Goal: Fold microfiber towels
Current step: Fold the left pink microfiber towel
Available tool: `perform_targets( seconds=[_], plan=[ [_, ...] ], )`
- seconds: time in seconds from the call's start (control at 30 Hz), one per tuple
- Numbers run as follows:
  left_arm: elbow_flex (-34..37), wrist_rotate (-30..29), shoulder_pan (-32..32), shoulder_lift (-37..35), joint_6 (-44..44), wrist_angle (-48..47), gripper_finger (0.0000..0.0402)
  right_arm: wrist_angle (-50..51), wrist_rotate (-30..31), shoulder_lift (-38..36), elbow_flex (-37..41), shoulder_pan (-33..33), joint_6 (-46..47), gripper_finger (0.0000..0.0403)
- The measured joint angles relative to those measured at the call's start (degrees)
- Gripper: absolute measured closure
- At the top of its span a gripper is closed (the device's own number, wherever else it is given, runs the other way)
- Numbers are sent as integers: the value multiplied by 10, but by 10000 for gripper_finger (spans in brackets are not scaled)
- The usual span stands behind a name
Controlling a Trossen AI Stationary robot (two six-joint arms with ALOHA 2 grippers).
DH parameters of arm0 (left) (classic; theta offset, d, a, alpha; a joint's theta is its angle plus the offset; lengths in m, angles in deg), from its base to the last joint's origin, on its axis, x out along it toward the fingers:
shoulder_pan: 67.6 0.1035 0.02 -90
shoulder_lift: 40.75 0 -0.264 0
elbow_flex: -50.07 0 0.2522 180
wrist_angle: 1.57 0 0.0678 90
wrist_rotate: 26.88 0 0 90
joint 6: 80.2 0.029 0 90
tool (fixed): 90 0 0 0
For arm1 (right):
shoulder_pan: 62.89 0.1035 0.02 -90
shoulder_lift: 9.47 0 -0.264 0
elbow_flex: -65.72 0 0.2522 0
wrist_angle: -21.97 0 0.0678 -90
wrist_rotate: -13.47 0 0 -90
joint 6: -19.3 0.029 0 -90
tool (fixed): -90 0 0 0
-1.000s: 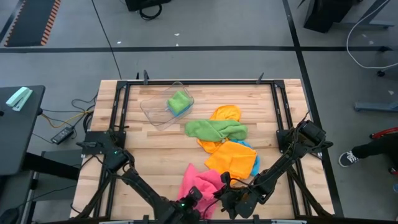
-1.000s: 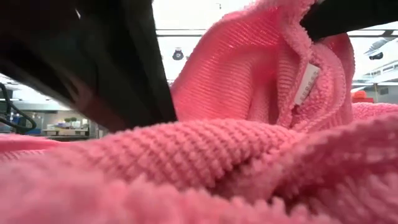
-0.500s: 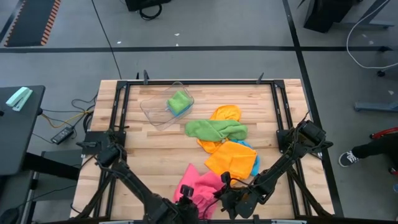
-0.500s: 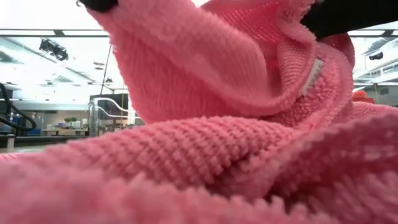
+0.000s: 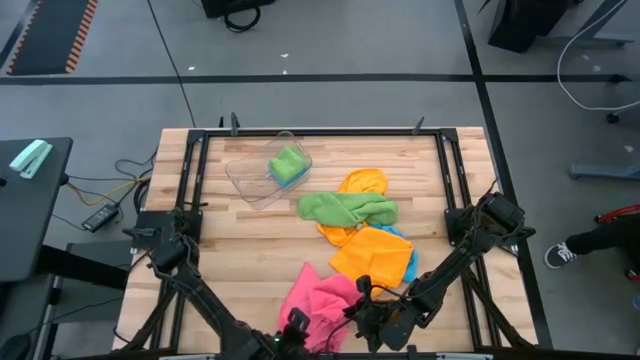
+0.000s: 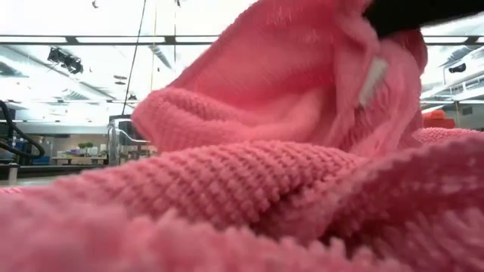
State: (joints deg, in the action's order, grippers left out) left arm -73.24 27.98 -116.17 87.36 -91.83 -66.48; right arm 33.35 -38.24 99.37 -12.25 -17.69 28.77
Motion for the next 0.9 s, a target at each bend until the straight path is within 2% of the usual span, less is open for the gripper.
perform_targets(
  seconds=[0.1, 0.17, 0.4, 0.63, 0.77, 0.9],
  plan=[
    [3, -12, 2, 0, -83, -48, 300, -4, 1, -3, 0, 3, -4, 383],
    [4, -13, 3, 0, -108, -68, 304, -5, 1, -2, -2, 8, -10, 383],
    [-8, -46, 3, -3, -76, -78, 317, 28, 24, -38, -51, 27, -52, 383],
    [-22, -92, -6, -45, -75, -63, 337, 94, 42, -87, -108, 26, -88, 383],
    [-22, -117, -4, -59, -77, -63, 324, 110, 45, -114, -136, 18, -109, 383],
    [-22, -125, -1, -73, -77, -58, 291, 138, 45, -127, -176, 19, -110, 383]
  ],
)
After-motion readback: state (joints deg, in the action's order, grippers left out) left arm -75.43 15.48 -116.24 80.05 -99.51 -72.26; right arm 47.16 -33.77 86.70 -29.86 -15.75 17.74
